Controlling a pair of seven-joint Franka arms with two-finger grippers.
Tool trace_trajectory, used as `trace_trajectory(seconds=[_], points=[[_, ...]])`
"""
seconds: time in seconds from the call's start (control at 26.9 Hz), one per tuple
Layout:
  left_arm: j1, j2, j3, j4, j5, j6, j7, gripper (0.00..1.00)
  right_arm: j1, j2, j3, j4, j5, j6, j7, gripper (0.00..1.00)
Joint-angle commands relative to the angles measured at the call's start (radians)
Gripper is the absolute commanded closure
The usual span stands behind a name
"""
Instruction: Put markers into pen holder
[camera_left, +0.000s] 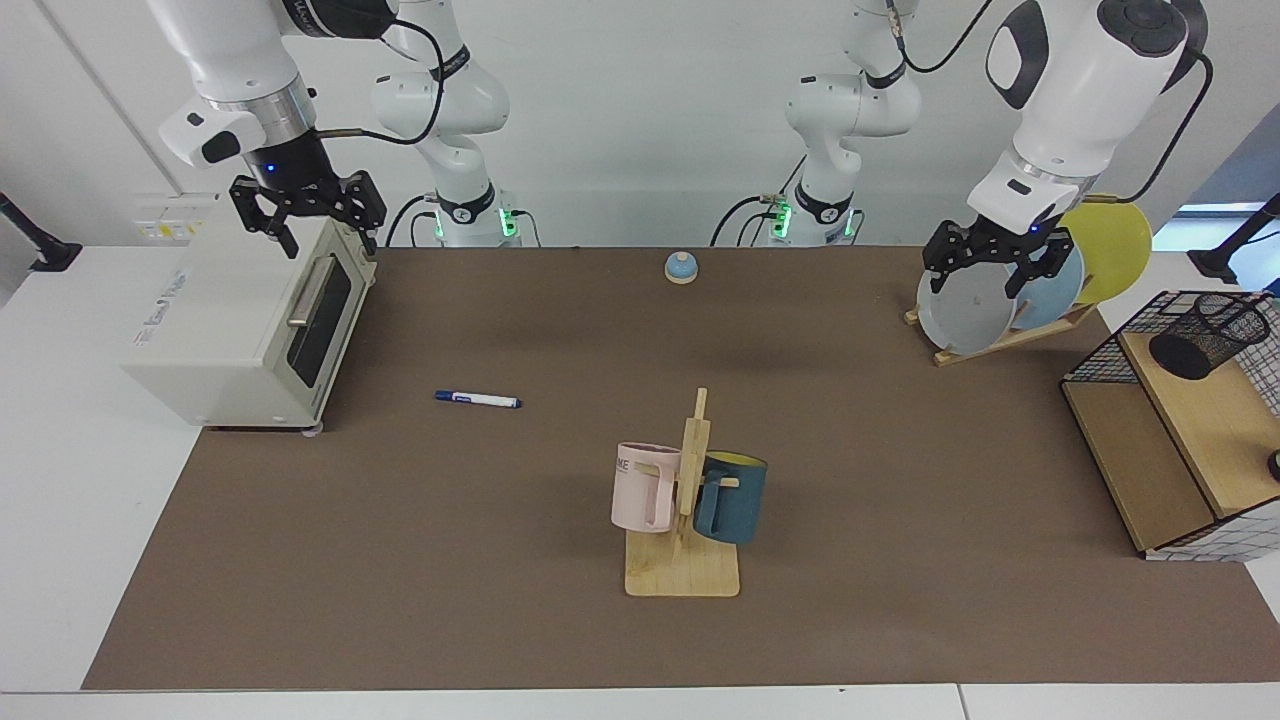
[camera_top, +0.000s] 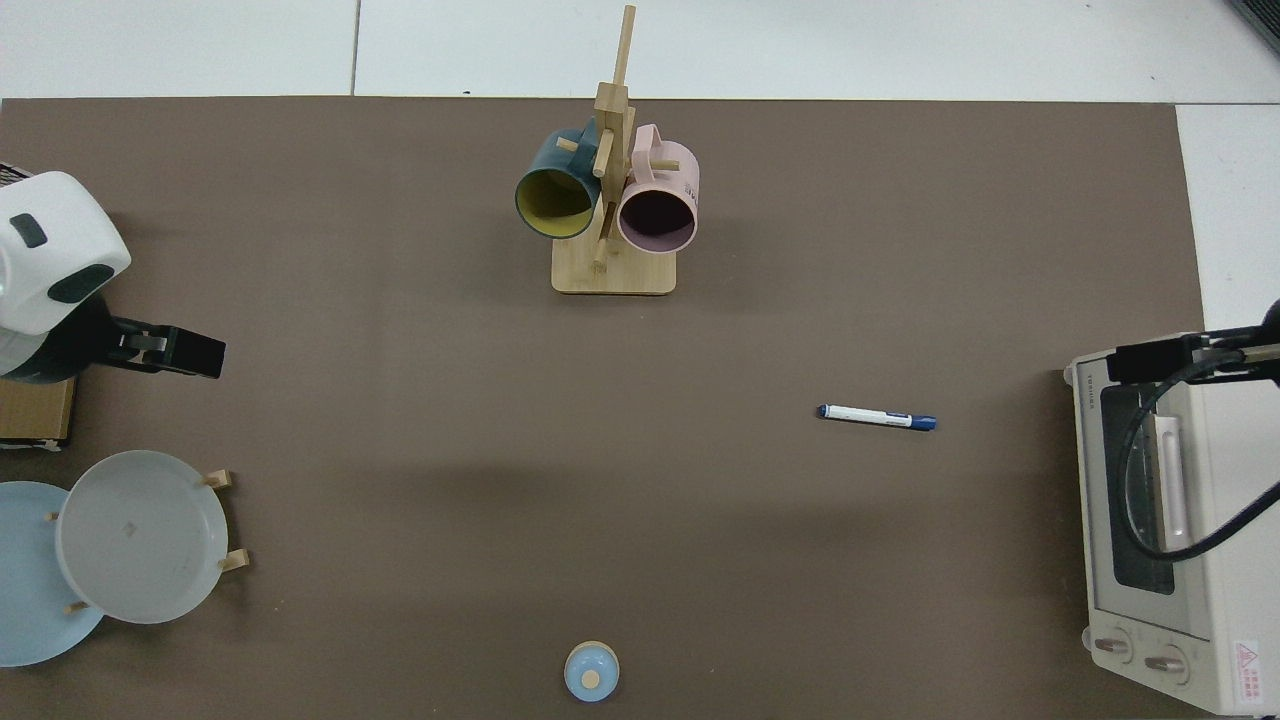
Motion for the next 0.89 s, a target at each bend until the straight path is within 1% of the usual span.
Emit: trace_trajectory(seconds=[0.0,0.15,0.22,0.33,0.41,0.45,0.59,0.71,0.78,0.85], points=[[0.011,-0.026,0.004,-0.05,-0.029,0.041,0.024,0.0,-0.018,0.009,0.013,-0.014,0.024,0.072,0.192,0.0],[0.017,-0.037,0.013,-0.084,-0.051,0.075,0.062,0.0,-0.001,0.014,0.016,-0.019,0.024,0.095,0.508,0.0],[0.019,-0.043,0.015,-0.107,-0.052,0.099,0.086,0.0,0.013,0.02,0.016,-0.042,0.025,0.124,0.634,0.0],[0.017,-0.049,0.013,-0.13,-0.052,0.121,0.103,0.0,0.031,0.005,0.018,-0.092,0.029,0.173,0.815,0.0],[0.011,-0.05,0.012,-0.136,-0.052,0.124,0.114,0.0,0.062,0.009,0.018,-0.112,0.03,0.212,0.959,0.0],[0.009,-0.05,0.01,-0.136,-0.051,0.124,0.135,0.0,0.076,0.015,0.018,-0.124,0.039,0.233,1.037,0.0],[0.003,-0.046,0.009,-0.134,-0.051,0.136,0.358,0.0,0.114,0.044,0.018,-0.173,0.101,0.319,1.336,0.0],[0.0,-0.046,0.007,-0.128,-0.051,0.119,0.332,0.0,0.134,0.074,0.018,-0.212,0.107,0.371,1.501,0.0],[0.0,-0.046,0.007,-0.13,-0.048,0.119,0.352,0.0,0.134,0.103,0.018,-0.23,0.108,0.39,1.576,0.0],[-0.001,-0.046,0.007,-0.13,-0.048,0.119,0.468,0.0,0.124,0.135,0.016,-0.247,0.11,0.391,1.605,0.0]])
